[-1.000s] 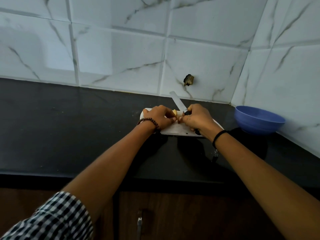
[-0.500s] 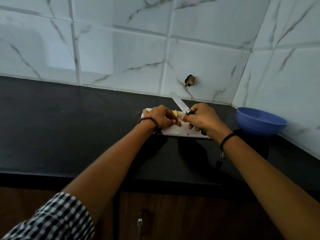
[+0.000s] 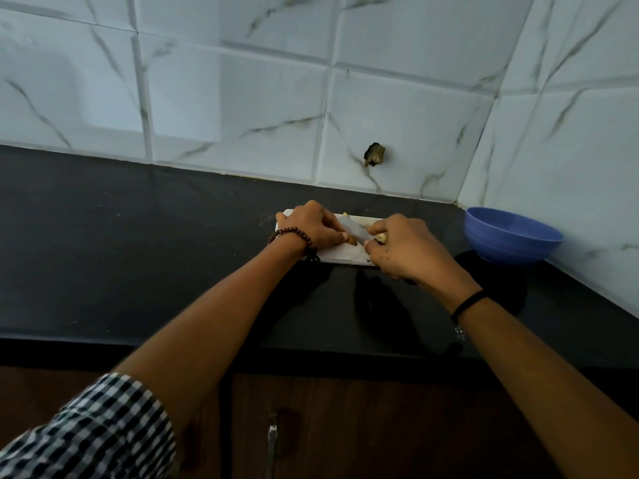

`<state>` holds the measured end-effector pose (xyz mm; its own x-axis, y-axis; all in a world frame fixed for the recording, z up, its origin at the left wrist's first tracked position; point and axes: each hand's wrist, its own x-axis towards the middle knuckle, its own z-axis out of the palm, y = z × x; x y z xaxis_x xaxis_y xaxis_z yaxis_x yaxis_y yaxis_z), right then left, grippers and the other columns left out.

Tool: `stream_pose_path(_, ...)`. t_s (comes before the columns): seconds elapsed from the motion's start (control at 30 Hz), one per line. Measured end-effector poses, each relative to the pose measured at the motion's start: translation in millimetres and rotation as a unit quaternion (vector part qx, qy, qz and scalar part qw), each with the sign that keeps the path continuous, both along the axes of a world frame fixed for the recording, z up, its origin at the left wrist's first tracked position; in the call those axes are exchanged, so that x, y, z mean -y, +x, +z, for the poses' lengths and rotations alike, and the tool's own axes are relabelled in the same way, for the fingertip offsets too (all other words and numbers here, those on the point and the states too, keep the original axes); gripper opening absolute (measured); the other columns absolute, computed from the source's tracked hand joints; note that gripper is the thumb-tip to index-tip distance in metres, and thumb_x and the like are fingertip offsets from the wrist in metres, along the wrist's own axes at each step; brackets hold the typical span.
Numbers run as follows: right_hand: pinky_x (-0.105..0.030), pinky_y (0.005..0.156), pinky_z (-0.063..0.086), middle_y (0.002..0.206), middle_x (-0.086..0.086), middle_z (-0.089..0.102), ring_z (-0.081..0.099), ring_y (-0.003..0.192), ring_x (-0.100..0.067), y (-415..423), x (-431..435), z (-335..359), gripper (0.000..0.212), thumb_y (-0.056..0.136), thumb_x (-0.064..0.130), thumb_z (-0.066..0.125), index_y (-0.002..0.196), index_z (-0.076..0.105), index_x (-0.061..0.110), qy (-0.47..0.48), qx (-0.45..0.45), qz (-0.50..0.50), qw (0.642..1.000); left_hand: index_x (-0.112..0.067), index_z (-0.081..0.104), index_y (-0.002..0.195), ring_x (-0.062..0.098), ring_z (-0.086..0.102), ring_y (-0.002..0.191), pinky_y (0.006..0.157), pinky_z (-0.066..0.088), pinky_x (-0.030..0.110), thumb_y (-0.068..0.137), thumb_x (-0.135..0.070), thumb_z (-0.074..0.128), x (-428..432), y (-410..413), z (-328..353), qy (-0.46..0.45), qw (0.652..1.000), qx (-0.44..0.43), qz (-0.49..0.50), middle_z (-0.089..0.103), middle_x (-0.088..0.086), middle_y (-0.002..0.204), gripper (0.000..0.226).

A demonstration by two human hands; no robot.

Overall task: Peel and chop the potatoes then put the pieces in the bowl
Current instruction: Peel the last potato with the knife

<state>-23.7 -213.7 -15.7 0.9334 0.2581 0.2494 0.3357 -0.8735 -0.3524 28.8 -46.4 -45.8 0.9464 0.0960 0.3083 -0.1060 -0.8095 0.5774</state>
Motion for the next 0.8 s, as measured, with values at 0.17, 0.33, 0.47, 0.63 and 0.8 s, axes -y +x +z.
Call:
stream_pose_path(0.17, -0.028, 0.058, 0.044, 0.108, -0.011, 0.061, 0.059, 0.069, -0.020, -5, -7, 0, 0.033, 0.095, 0.026, 0.056, 0.124, 0.065, 0.014, -0.038, 0.011, -0.018, 0.999, -0.037, 0.065, 0.066, 0.011, 0.052, 0.101, 0.105, 0.022, 0.045, 0.078, -0.042, 0.072, 1, 0, 0, 0.002, 1.000, -0.004, 0.004, 0.062, -0.015, 0.087, 0.015)
stream_pose_path(0.33, -0.031, 0.069, 0.039, 0.118, -0.019, 0.056, 0.056, 0.086, -0.030, -14, -20, 1, 0.027, 0.097, 0.020, 0.056, 0.118, 0.057, 0.004, -0.072, 0.027, -0.029, 0.997, -0.036, 0.066, 0.068, 0.012, 0.053, 0.100, 0.104, 0.022, 0.043, 0.078, -0.041, 0.072, 2, -1, 0, -0.009, 1.000, -0.002, 0.010, 0.066, -0.013, 0.090, 0.013)
stream_pose_path(0.47, -0.034, 0.073, 0.038, 0.124, -0.018, 0.054, 0.059, 0.109, -0.036, -25, -30, -5, 0.041, 0.099, 0.014, 0.054, 0.139, 0.048, 0.009, -0.135, 0.056, -0.048, 0.988, -0.035, 0.070, 0.075, 0.013, 0.054, 0.102, 0.105, 0.020, 0.044, 0.079, -0.040, 0.071, 2, -2, 0, -0.014, 1.000, 0.000, 0.014, 0.068, -0.011, 0.094, 0.007)
stream_pose_path(0.63, -0.034, 0.072, 0.038, 0.123, -0.016, 0.057, 0.060, 0.108, -0.033, -26, -34, -6, 0.043, 0.098, 0.012, 0.056, 0.140, 0.048, 0.009, -0.173, 0.080, -0.053, 0.980, -0.034, 0.067, 0.069, 0.017, 0.054, 0.110, 0.106, 0.018, 0.045, 0.081, -0.038, 0.069, 4, -5, 2, -0.013, 1.000, -0.008, 0.015, 0.070, -0.007, 0.101, 0.012)
stream_pose_path(0.8, -0.035, 0.071, 0.038, 0.126, -0.018, 0.054, 0.059, 0.112, -0.036, -28, -35, -4, 0.048, 0.097, 0.011, 0.056, 0.143, 0.046, 0.010, -0.173, 0.076, -0.061, 0.980, -0.032, 0.069, 0.071, 0.018, 0.054, 0.110, 0.106, 0.018, 0.045, 0.080, -0.036, 0.070, 5, -7, 1, -0.020, 1.000, -0.009, 0.012, 0.070, -0.005, 0.102, 0.010)
